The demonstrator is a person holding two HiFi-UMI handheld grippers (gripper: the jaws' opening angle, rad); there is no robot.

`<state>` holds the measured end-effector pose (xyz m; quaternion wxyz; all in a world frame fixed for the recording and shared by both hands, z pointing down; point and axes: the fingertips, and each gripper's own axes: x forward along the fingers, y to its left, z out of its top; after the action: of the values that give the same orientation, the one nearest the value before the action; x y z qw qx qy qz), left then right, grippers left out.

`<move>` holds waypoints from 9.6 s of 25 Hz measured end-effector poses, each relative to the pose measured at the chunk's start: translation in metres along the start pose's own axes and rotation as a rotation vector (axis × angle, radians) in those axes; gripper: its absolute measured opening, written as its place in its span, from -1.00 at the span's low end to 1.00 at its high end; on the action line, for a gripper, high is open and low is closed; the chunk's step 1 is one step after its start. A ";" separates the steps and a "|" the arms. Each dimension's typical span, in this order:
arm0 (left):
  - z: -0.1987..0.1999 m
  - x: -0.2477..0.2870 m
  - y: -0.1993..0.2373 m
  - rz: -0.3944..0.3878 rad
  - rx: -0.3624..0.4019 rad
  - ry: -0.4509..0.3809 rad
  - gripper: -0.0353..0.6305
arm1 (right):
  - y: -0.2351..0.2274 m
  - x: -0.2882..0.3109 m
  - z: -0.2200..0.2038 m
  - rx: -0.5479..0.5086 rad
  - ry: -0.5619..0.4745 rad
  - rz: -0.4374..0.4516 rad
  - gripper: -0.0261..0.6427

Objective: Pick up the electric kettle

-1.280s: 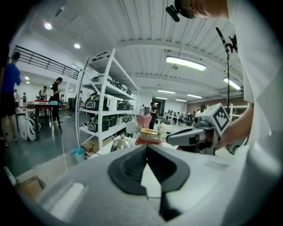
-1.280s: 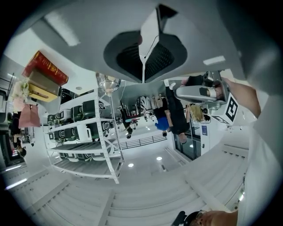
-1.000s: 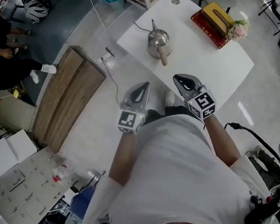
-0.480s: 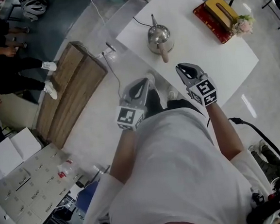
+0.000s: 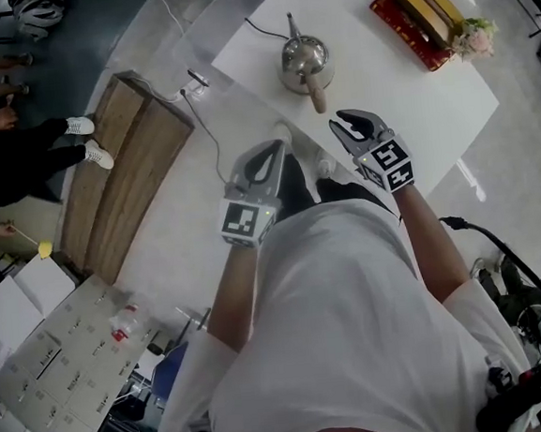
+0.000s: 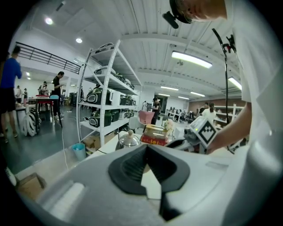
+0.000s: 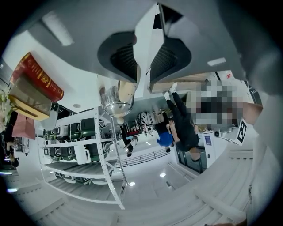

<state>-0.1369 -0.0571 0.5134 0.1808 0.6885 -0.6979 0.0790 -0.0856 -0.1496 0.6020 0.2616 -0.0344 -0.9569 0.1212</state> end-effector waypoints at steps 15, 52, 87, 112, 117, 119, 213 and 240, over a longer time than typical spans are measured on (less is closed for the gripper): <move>-0.015 -0.001 0.032 -0.003 -0.082 0.016 -0.89 | -0.019 0.059 -0.014 -0.005 0.108 0.028 -0.25; -0.039 0.020 0.089 0.030 -0.154 0.077 -0.89 | -0.002 0.124 -0.048 -0.258 0.350 0.309 -0.54; 0.002 0.024 0.078 -0.139 -0.064 0.048 -0.89 | -0.012 0.094 0.040 -0.034 0.101 0.135 -0.56; 0.020 0.098 0.023 -0.437 0.099 0.115 -0.89 | -0.103 0.006 -0.001 0.221 -0.008 -0.196 -0.56; 0.024 0.109 0.021 -0.475 0.111 0.146 -0.89 | -0.115 -0.001 -0.007 0.282 -0.034 -0.256 -0.56; 0.030 0.117 0.018 -0.491 0.104 0.143 -0.89 | -0.122 -0.005 -0.010 0.303 -0.045 -0.276 -0.56; 0.025 0.078 -0.098 -0.790 0.242 0.143 -0.89 | 0.022 -0.163 -0.025 0.349 -0.160 -0.728 -0.91; -0.002 -0.088 -0.153 -0.673 0.222 0.064 -0.89 | 0.181 -0.207 -0.059 0.304 -0.262 -0.678 -0.91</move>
<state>0.0139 0.0196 0.4620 0.1425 0.8924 -0.4133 0.1118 0.1225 0.0117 0.5038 0.1644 0.3386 -0.9104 0.1717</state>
